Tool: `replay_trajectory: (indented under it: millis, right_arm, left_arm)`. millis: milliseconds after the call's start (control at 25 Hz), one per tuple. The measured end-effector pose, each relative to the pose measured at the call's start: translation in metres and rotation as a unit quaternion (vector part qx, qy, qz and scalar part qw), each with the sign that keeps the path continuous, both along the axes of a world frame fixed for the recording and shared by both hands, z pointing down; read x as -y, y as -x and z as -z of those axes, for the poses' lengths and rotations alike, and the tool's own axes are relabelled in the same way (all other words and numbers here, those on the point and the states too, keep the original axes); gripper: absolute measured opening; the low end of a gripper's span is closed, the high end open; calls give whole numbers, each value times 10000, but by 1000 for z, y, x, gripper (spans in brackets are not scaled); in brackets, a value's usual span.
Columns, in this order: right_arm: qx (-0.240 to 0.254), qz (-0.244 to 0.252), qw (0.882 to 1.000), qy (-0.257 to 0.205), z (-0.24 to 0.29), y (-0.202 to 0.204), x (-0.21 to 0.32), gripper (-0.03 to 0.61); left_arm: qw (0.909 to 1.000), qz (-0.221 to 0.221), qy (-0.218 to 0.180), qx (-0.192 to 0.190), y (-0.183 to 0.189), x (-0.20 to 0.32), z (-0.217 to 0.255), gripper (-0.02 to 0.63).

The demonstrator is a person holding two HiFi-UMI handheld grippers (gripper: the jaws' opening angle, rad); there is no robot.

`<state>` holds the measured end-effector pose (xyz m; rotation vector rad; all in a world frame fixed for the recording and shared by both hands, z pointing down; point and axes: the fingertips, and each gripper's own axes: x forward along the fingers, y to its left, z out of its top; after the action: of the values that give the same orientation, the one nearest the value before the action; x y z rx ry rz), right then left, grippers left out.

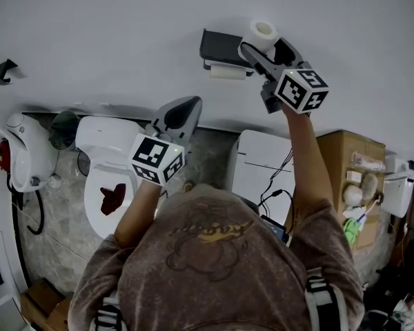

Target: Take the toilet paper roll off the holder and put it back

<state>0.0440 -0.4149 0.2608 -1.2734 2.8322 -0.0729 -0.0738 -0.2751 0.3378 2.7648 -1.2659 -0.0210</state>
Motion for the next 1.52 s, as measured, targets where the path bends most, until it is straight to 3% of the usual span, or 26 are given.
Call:
replay_trajectory:
  millis: [240, 480, 840, 1120, 1520]
  right_arm:
    - [-170, -11, 9998, -63, 2, 5, 8, 379]
    - [-387, 4, 9992, -128, 2, 3, 9, 287]
    - [-414, 14, 9979, -495, 34, -3, 2, 282]
    - [-238, 78, 9962, -830, 80, -23, -40, 282]
    - [-118, -338, 9968, -710, 59, -72, -91, 288]
  left_arm:
    - [10000, 22, 33, 3, 2, -1, -2, 20]
    - [10000, 11, 80, -1, 2, -3, -3, 20]
    - [9999, -107, 82, -33, -7, -4, -2, 20]
    - [9997, -229, 78, -83, -14, -13, 3, 20]
    - [9987, -494, 64, -74, -34, -10, 2, 20]
